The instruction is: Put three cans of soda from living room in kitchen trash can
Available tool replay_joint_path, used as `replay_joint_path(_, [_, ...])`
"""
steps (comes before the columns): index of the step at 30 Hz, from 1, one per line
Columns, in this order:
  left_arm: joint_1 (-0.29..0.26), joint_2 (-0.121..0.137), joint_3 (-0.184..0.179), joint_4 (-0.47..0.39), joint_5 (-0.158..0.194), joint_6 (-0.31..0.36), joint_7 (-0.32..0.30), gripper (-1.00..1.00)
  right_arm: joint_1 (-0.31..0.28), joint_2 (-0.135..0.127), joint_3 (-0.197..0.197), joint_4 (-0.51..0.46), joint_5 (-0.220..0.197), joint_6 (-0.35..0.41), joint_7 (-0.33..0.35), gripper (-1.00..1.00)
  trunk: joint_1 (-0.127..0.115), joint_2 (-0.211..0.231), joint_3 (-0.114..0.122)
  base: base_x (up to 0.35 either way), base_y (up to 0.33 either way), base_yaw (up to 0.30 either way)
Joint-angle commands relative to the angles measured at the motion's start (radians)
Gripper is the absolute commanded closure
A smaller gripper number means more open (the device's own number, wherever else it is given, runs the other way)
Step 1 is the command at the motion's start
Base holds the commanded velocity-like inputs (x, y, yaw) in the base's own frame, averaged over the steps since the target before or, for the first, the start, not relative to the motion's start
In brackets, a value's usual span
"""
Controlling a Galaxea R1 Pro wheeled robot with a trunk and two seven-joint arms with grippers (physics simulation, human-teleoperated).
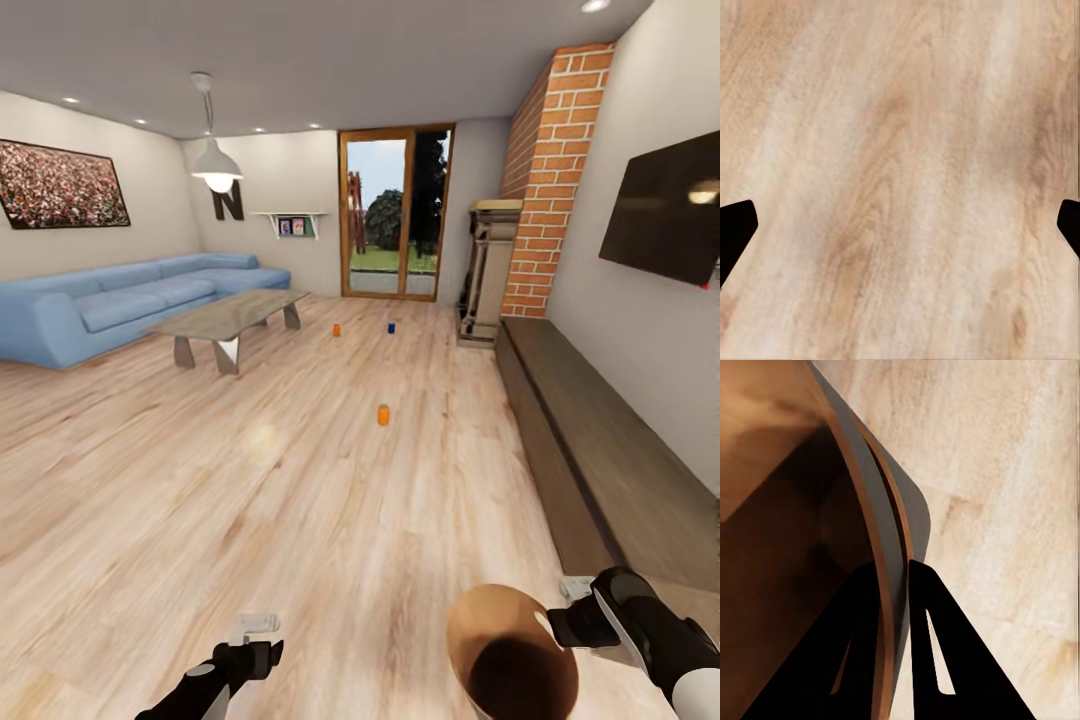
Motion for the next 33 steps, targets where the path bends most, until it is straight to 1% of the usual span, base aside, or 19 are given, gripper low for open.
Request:
replay_joint_path(1, [0.0, 0.0, 0.0, 0.001, 0.0, 0.0, 0.0, -1.0, 0.0, 0.0, 0.0, 0.0, -0.019, 0.004, 0.005, 1.0, 0.0, 0.0, 0.0, 0.346, 0.0, -0.126])
replay_joint_path(10, [0.0, 0.0, 0.0, 0.003, 0.0, -0.01, 0.0, -1.0, 0.0, 0.0, 0.0, 0.0, -0.016, 0.004, 0.005, 1.0, 0.0, 0.0, 0.0, 0.347, 0.0, -0.047])
replay_joint_path(17, [-0.001, 0.0, 0.0, 0.003, 0.0, -0.011, 0.0, -1.0, 0.0, 0.0, 0.001, 0.0, -0.016, 0.004, 0.005, 1.0, 0.0, 0.0, 0.0, 0.347, 0.0, -0.157])
replay_joint_path(26, [-0.001, 0.0, 0.0, 0.003, 0.0, -0.011, 0.0, -1.0, 0.0, 0.0, 0.0, 0.0, -0.015, 0.004, 0.005, 1.0, 0.0, 0.0, 0.0, 0.346, 0.0, -0.031])
replay_joint_path(33, [-0.001, 0.0, 0.0, 0.003, 0.0, -0.011, 0.0, -1.0, 0.0, 0.0, 0.001, 0.0, -0.016, 0.005, 0.005, 1.0, 0.0, 0.0, 0.0, 0.346, 0.0, -0.131])
